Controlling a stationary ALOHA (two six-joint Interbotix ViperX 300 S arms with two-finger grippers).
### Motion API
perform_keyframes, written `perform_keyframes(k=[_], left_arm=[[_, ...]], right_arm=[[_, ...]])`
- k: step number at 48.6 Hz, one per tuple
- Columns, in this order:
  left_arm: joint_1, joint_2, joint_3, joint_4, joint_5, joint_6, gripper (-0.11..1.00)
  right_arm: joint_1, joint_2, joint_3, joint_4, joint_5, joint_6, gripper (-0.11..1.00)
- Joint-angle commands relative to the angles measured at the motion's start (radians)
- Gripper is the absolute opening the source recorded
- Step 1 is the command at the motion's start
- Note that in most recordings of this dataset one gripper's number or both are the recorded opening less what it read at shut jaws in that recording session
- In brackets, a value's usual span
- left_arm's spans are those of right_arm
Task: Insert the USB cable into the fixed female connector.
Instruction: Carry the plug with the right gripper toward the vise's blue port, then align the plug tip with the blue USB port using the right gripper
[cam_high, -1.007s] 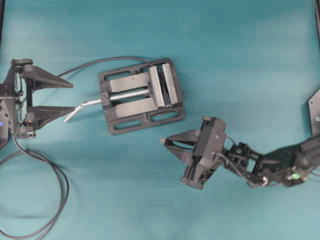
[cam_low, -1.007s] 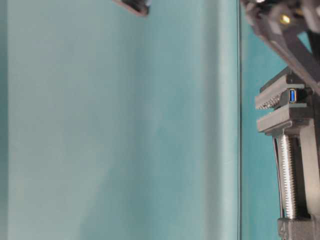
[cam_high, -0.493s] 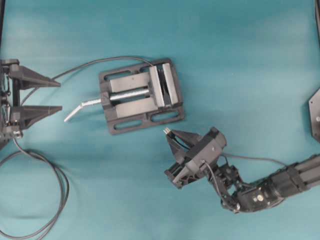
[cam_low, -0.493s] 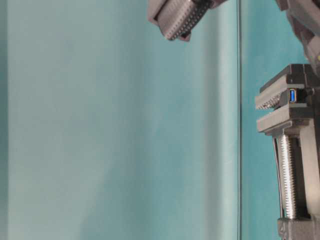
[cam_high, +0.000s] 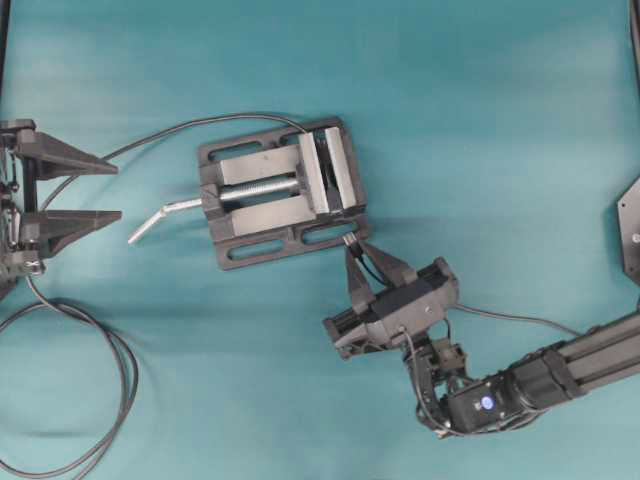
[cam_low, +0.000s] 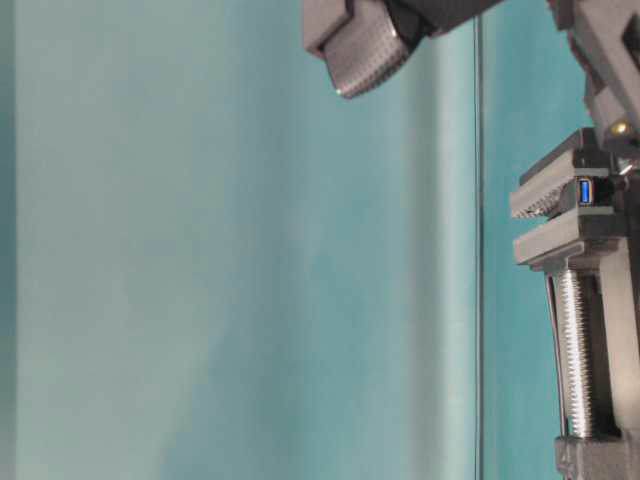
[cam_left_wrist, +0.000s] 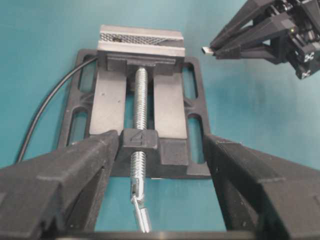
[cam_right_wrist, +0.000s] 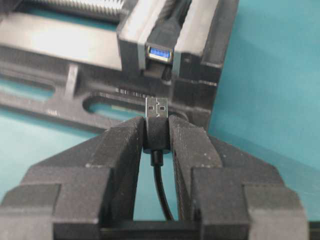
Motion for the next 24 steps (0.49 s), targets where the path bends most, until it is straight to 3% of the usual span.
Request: perform_keyframes(k=[1,24], left_arm=[[0.008,0.005,-0.009,0.006,-0.005,0.014,0.84],[0.012,0.005,-0.005,0.005,-0.009,0.014,0.83]], right_arm=[[-0.002,-0.006,-0.043,0.009,-0.035,-0.002,0.21],[-0.015,0.008,-0.091,0.026,-0.052,0.005,0.21]])
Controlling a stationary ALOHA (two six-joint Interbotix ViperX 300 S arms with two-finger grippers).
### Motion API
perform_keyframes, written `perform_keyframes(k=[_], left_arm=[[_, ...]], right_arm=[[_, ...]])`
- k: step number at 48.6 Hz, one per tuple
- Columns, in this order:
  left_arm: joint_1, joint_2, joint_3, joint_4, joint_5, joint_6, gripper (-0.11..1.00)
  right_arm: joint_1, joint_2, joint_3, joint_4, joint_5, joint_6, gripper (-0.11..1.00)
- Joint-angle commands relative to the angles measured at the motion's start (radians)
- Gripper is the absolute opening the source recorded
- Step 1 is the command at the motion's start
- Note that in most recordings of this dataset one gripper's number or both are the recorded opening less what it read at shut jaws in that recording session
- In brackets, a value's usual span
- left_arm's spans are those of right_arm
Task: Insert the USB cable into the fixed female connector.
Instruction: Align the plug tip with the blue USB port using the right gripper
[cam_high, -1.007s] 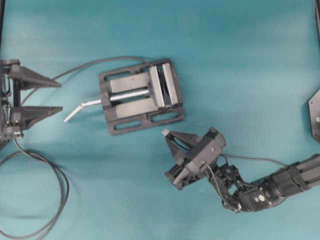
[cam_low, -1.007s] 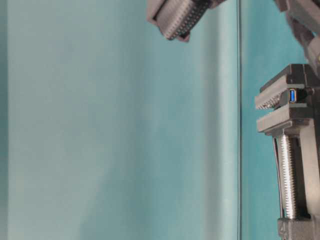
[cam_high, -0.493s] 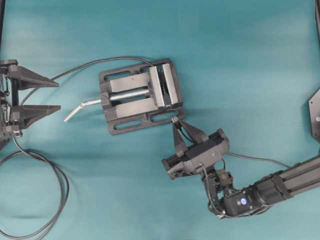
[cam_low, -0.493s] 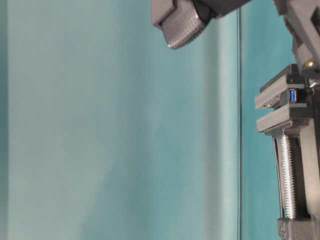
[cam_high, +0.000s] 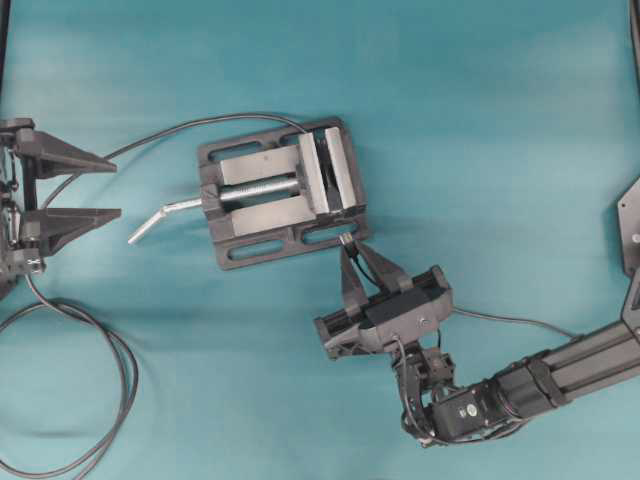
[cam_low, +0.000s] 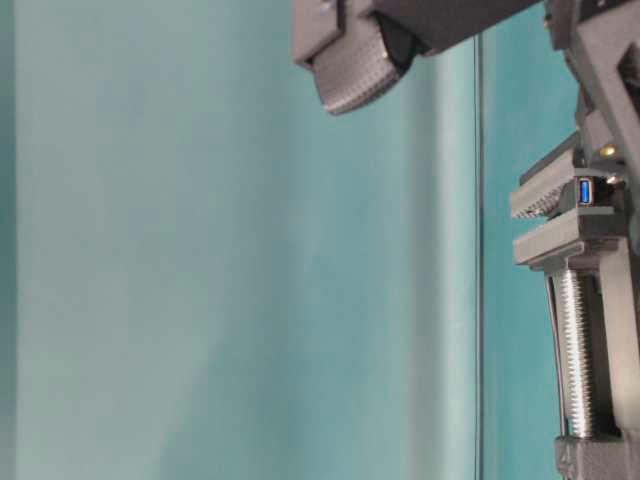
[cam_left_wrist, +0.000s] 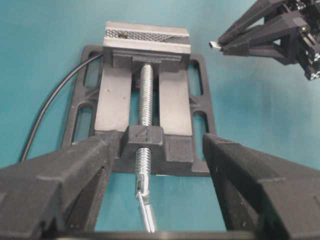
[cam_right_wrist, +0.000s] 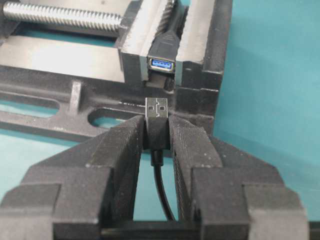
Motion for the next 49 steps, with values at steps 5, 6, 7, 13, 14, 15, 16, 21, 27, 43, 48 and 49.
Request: perform_keyframes(k=[5,6,7,13,14,15,16,21,27,43,48,49], left_arm=[[0.003,0.005,-0.011,0.003,-0.011,0.012,0.84],[0.003,0.005,-0.011,0.003,-0.011,0.012,0.84],[0.003,0.005,-0.011,0.003,-0.011,0.012,0.84],[0.003,0.005,-0.011,0.003,-0.011,0.012,0.84],[0.003,0.005,-0.011,0.003,-0.011,0.012,0.84],[0.003,0.005,-0.011,0.003,-0.011,0.012,0.84],[0.003,0.005,-0.011,0.003,-0.011,0.012,0.84],[0.003,0.005,-0.011,0.005,-0.011,0.012,0.84],[0.003,0.005,-0.011,0.003,-0.009,0.012,0.84],[0.003,0.003,-0.006,0.003,-0.011,0.014,0.84],[0.003,0.005,-0.006,0.005,-0.011,0.014,0.84],[0.005,0.003,-0.006,0.005,-0.011,0.014,0.84]], right_arm=[[-0.021,-0.018,-0.037,0.002,0.009,0.003,0.21],[-0.025,-0.020,-0.038,0.002,0.009,0.003,0.21],[-0.026,-0.018,-0.041,0.002,0.009,0.003,0.21],[-0.034,-0.020,-0.051,0.002,0.009,0.003,0.21],[-0.035,-0.018,-0.051,0.002,0.011,0.003,0.21],[-0.035,-0.020,-0.051,0.002,0.009,0.003,0.21],[-0.037,-0.021,-0.052,0.003,0.009,0.003,0.21],[-0.048,-0.026,-0.054,0.031,0.009,0.002,0.21],[-0.049,-0.028,-0.052,0.054,0.009,0.000,0.21],[-0.049,-0.028,-0.064,0.055,0.009,-0.006,0.21],[-0.049,-0.028,-0.072,0.055,0.008,-0.012,0.21],[-0.049,-0.028,-0.072,0.055,0.008,-0.012,0.21]])
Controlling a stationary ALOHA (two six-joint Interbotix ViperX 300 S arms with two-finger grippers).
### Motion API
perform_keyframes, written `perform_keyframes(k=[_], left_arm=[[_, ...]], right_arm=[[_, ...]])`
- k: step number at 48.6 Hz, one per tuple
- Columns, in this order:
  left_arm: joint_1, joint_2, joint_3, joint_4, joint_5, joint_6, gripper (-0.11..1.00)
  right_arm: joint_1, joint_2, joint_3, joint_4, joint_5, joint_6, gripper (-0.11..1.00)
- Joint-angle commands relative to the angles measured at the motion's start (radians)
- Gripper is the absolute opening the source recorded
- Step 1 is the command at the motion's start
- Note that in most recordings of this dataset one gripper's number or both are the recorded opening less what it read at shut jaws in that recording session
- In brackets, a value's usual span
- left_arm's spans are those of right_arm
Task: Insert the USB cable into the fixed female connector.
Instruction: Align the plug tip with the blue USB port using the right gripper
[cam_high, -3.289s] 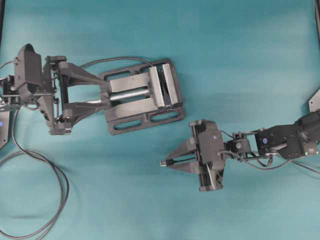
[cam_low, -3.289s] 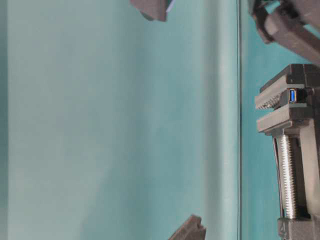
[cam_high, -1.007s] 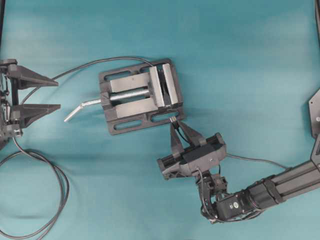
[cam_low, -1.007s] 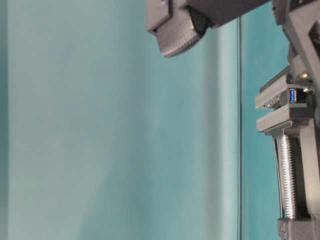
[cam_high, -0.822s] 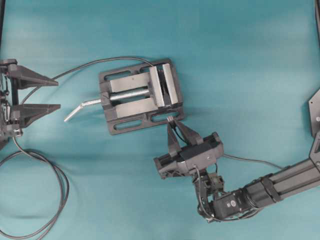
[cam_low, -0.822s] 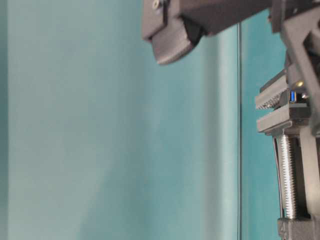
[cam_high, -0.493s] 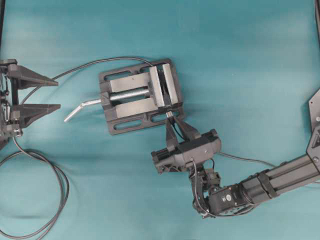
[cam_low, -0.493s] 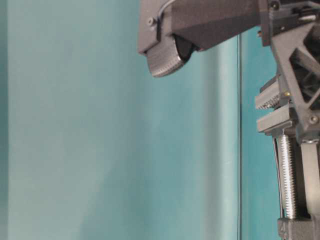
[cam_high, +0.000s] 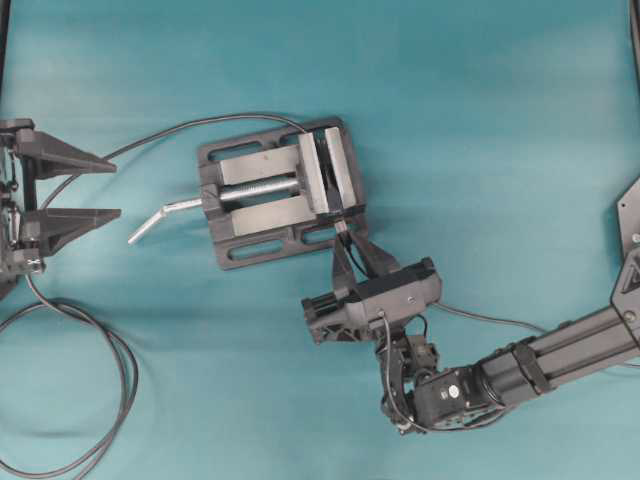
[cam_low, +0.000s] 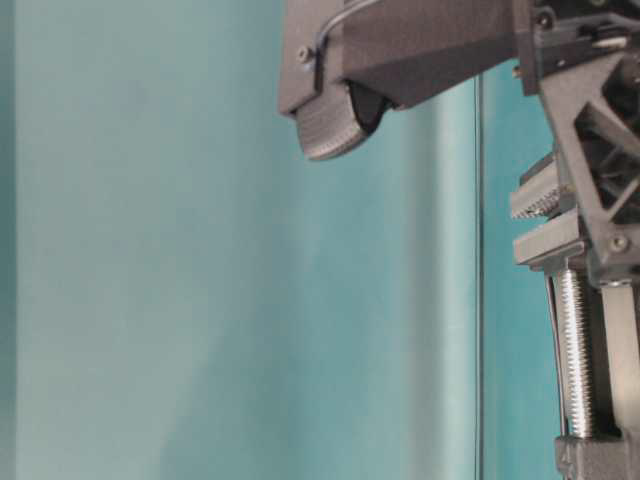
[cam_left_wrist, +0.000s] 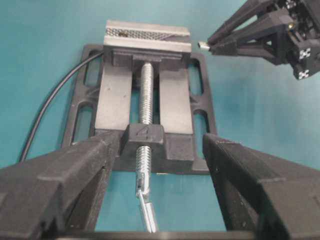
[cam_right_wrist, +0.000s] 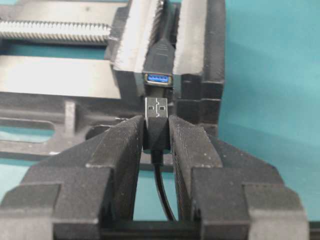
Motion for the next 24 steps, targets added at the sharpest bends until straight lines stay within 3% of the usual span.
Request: perform_keyframes(k=[1,24], left_arm=[[0.002,0.006,-0.009,0.003,-0.009,0.012,0.84],[0.002,0.006,-0.008,0.003,-0.009,0.012,0.84]], right_arm=[[-0.005,-0.028,-0.020,0.000,-0.006,-0.005,0.21],[-0.025,-0.037,-0.017,0.000,-0.008,-0.011,0.21]])
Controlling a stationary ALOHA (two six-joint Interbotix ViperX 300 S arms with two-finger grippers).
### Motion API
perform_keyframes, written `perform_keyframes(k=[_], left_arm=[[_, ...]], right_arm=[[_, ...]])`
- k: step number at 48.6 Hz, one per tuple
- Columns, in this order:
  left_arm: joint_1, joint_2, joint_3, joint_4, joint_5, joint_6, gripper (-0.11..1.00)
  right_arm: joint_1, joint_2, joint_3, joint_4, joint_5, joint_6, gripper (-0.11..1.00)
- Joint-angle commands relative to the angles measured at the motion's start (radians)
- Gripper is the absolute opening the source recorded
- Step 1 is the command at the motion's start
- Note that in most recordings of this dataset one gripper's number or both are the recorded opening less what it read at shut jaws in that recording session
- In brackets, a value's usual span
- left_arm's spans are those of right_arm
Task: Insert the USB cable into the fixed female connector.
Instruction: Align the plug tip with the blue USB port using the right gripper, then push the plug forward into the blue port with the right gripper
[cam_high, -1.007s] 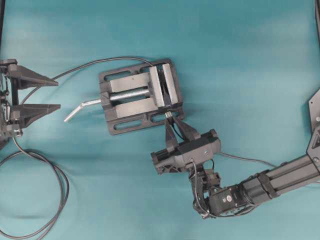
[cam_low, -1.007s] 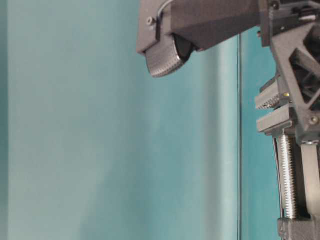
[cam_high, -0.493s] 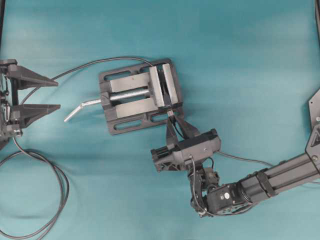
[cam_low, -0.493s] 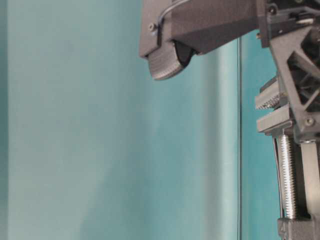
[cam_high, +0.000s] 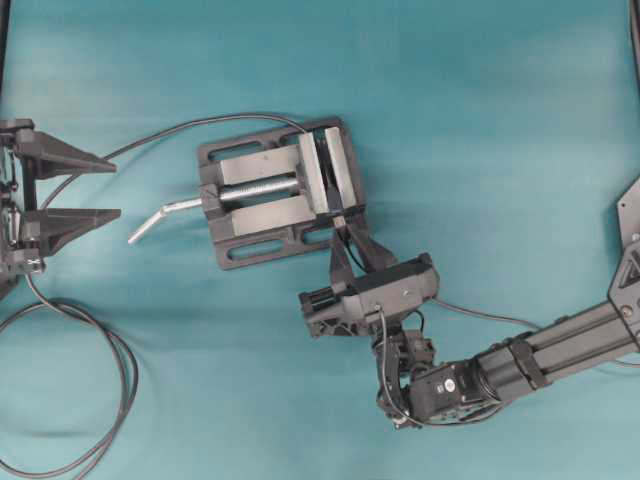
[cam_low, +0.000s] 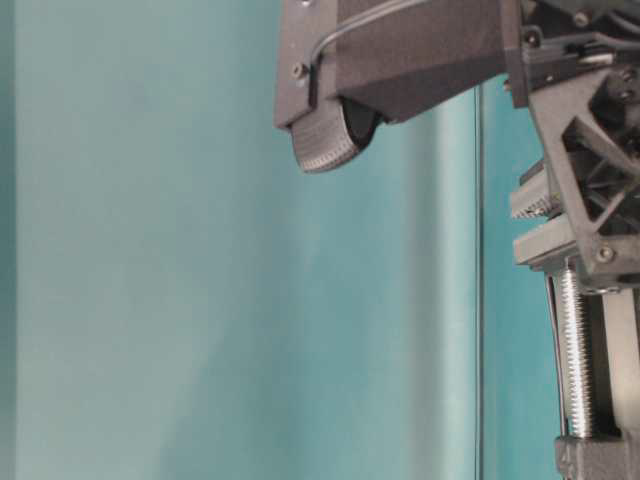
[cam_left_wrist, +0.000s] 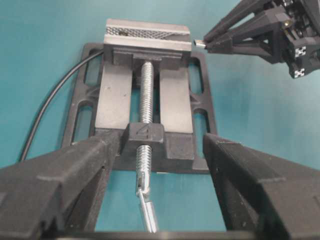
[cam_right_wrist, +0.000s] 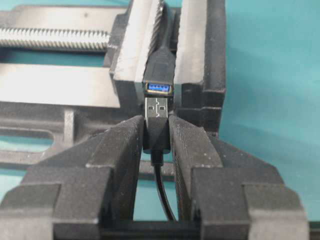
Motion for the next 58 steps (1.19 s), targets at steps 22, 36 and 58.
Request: perform_keyframes(k=[22,36,58], left_arm=[[0.002,0.005,-0.006,0.005,-0.009,0.012,0.84],[0.002,0.005,-0.003,0.003,-0.009,0.012,0.84],[0.002,0.005,-0.002,0.003,-0.009,0.012,0.84]], right_arm=[[-0.023,-0.051,-0.011,0.000,-0.006,-0.006,0.21],[-0.031,-0.051,-0.014,-0.002,0.000,-0.008,0.21],[-0.037,-0.051,-0.017,-0.005,0.006,-0.008,0.21]])
